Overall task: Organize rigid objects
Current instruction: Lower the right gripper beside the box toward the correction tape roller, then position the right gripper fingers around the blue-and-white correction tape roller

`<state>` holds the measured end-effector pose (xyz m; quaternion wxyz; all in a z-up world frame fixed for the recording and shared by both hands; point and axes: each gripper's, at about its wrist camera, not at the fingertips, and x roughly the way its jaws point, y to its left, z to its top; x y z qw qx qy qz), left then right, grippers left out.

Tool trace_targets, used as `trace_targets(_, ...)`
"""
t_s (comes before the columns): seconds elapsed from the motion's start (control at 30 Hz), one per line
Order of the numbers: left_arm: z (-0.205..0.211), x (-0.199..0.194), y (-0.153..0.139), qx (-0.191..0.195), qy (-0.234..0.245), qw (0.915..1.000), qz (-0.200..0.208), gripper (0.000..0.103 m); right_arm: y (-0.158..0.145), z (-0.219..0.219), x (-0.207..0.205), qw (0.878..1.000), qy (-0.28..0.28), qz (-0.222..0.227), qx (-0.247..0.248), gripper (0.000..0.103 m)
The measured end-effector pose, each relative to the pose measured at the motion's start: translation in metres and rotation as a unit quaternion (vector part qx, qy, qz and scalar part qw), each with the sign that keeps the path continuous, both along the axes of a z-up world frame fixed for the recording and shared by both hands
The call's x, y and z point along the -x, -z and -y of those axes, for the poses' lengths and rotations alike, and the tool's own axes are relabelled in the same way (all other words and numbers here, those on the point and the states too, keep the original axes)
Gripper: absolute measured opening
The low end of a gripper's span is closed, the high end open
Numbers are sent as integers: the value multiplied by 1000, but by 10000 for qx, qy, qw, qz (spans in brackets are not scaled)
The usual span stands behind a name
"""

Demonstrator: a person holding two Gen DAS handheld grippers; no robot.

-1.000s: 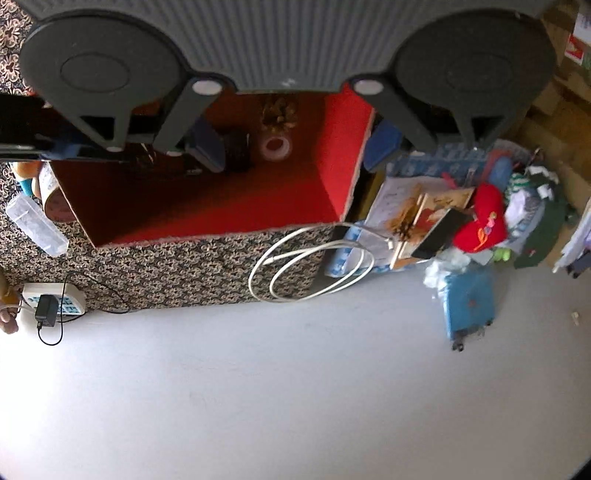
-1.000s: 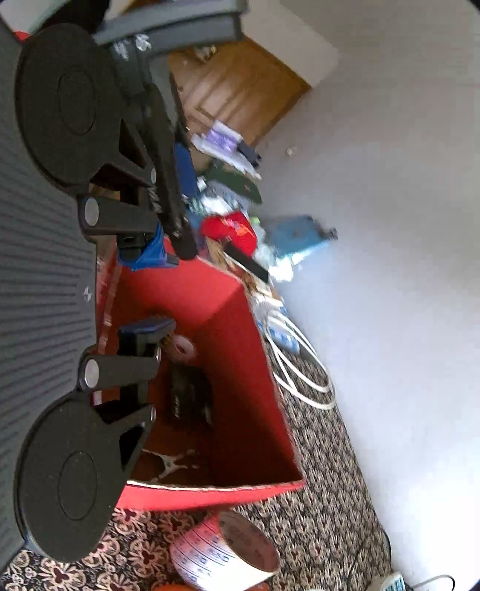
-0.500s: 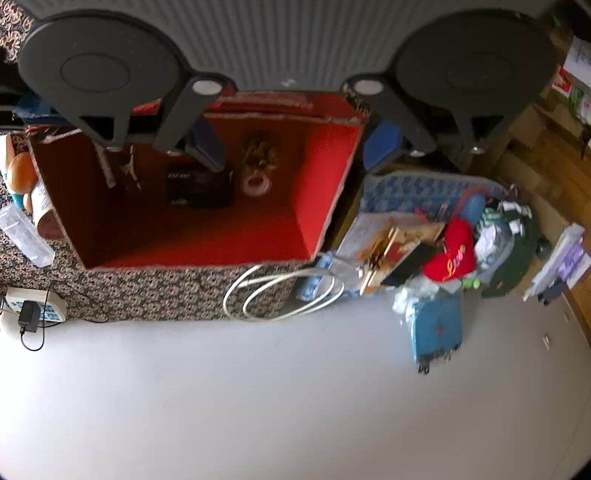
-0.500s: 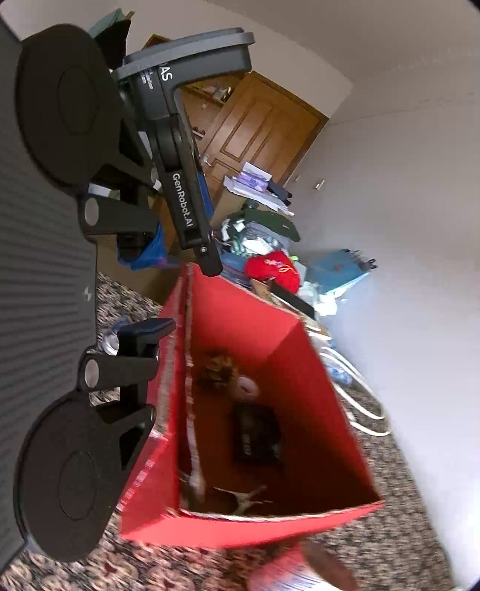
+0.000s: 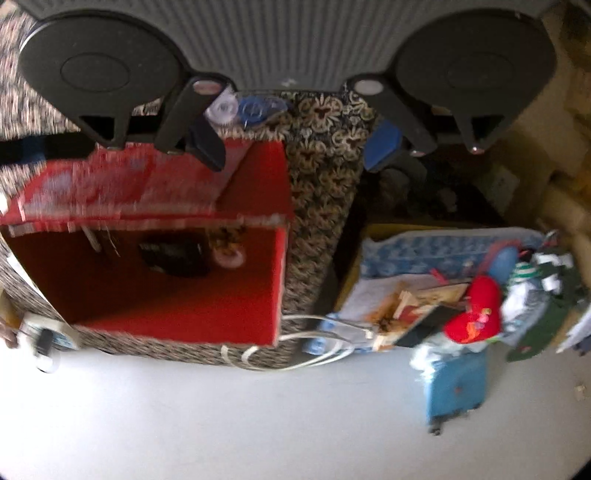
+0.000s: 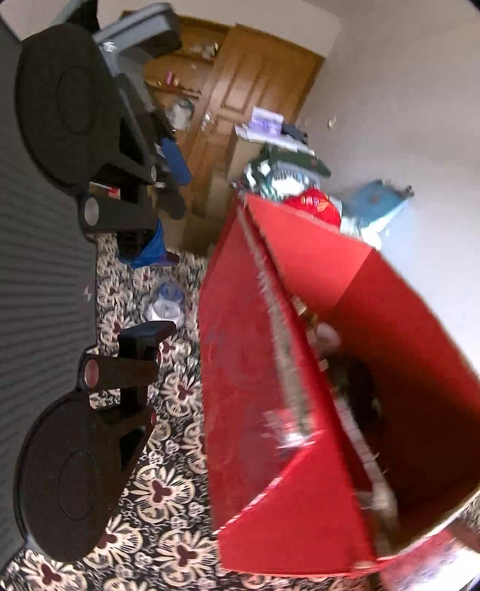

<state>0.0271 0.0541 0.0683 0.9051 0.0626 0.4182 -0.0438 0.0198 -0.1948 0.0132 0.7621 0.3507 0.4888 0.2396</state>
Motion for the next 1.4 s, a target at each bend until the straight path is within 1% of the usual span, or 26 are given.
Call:
trace_targets(0.13, -11, 9, 27, 201, 623, 9976, -204, 78, 16, -11, 3, 9995, 214, -207, -65, 16)
trace_targets(0.23, -10, 14, 44, 285, 1137, 9926, -306, 78, 23, -18, 2, 9992, 276, -283, 51, 16)
trace_targets(0.3, -12, 13, 56, 370, 1378, 9887, -465, 78, 24, -23, 2, 9992, 288, -262, 119, 16)
trace_targets(0.37, -14, 12, 64, 426, 1502, 9861, -572, 78, 25, -26, 2, 9990, 326, -268, 134, 16)
trace_targets(0.47, -19, 6, 74, 499, 1546, 9845, -666, 78, 28, -31, 0, 9987, 367, -342, 98, 16)
trace_targets(0.5, -20, 3, 75, 532, 1586, 9835, -692, 78, 29, -33, -1, 9987, 350, -358, 99, 16)
trace_targets(0.63, -14, -5, 78, 443, 1887, 9789, -644, 78, 31, -33, -6, 9981, 380, -457, 129, 16)
trace_targets(0.83, -6, -22, 85, 528, 2218, 9701, -832, 78, 34, -27, -16, 9971, 360, -631, 247, 16)
trace_targets(0.97, 2, -32, 92, 484, 2164, 9693, -1059, 78, 31, -19, -18, 9968, 400, -671, 195, 16)
trace_targets(1.07, 6, -39, 95, 372, 2066, 9717, -1080, 78, 31, -16, -18, 9968, 331, -688, 218, 16)
trace_targets(1.2, 10, -45, 99, 356, 1976, 9725, -1183, 78, 34, -15, -16, 9962, 369, -775, 146, 16)
trace_targets(1.3, 13, -46, 101, 287, 1958, 9731, -1183, 78, 35, -20, -17, 9959, 354, -820, 145, 16)
trace_targets(1.4, 14, -48, 103, 307, 1942, 9730, -1210, 78, 35, -23, -16, 9959, 337, -826, 145, 16)
